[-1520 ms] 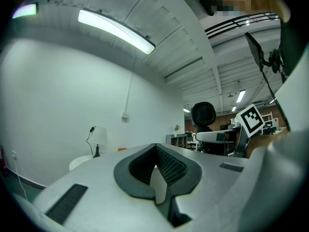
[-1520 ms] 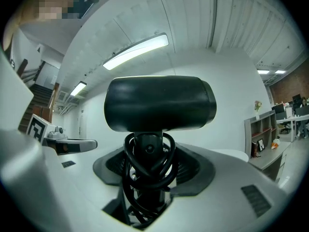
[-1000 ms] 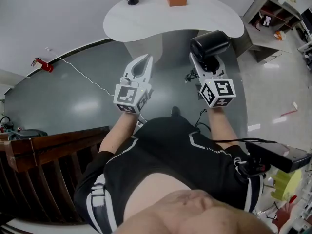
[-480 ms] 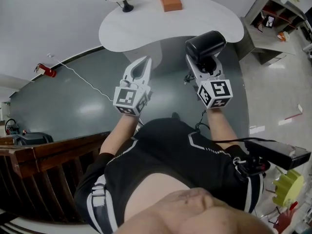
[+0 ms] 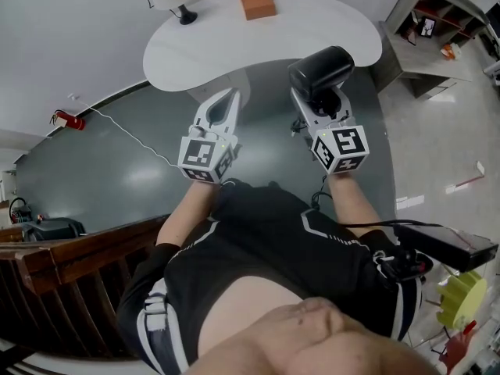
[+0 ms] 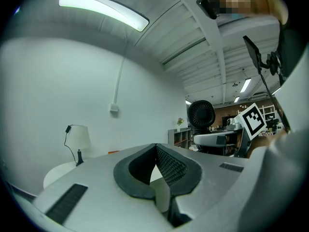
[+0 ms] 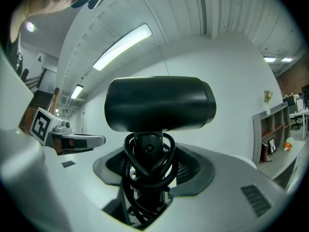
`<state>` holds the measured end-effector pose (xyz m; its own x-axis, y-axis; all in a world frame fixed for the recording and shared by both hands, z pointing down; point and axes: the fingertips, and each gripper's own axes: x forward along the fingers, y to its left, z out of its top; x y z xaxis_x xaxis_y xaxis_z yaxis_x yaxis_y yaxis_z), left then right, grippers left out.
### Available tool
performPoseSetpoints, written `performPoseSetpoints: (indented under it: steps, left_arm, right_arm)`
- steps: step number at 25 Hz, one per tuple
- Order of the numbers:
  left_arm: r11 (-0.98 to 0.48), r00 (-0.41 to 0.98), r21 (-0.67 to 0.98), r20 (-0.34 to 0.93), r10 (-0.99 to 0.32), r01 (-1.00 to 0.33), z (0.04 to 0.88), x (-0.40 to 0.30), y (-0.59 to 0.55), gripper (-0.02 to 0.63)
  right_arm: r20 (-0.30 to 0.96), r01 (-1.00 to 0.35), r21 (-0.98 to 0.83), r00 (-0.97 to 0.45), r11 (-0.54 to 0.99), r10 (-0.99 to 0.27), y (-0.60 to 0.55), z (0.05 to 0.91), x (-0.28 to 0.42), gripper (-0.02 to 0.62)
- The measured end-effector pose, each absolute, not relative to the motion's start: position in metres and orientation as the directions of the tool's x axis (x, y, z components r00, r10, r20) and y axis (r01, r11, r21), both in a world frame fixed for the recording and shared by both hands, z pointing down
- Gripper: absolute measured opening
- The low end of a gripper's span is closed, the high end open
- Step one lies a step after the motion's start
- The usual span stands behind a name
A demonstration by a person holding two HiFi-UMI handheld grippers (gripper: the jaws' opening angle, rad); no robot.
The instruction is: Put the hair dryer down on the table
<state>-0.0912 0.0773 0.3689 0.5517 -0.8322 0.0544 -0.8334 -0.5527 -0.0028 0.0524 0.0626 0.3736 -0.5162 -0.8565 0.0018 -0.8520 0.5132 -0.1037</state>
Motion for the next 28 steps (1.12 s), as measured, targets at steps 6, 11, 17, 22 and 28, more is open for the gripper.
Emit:
performPoseSetpoints:
  steps: [6,11,17,22,28]
  left_arm:
    - [-0.574,0.572,-0.012,0.058,-0.818,-0.819,0.366,-0.082,0.059,0.032]
    - [-0.595,0.593,-0.008,0.059,-0.803,-0.804,0.375,-0.078,0.038,0.032]
    - [-0.632,0.631,-0.007,0.043,-0.775,-0.775,0.372,-0.085,0.001,0.032]
    - [-0.653,0.652,-0.012,0.043,-0.757,-0.757,0.375,-0.099,-0.04,0.032]
    - [-0.68,0.678,-0.017,0.063,-0.733,-0.733,0.383,-0.11,-0.095,0.031]
  right_arm:
    - [-0.002,-0.853,-0.122,-0.511,0.507,-0.86,0.051,0.379,0.058,0.256]
    - [-0.002,-0.856,-0.107,-0.509,0.506,-0.861,0.034,0.382,0.056,0.256]
    - [0.004,-0.875,-0.094,-0.477,0.475,-0.879,0.002,0.381,0.045,0.256]
    - [0.01,-0.892,-0.1,-0.444,0.441,-0.896,-0.031,0.385,0.035,0.256]
    - [0.036,-0.906,-0.125,-0.411,0.404,-0.911,-0.076,0.393,0.021,0.256]
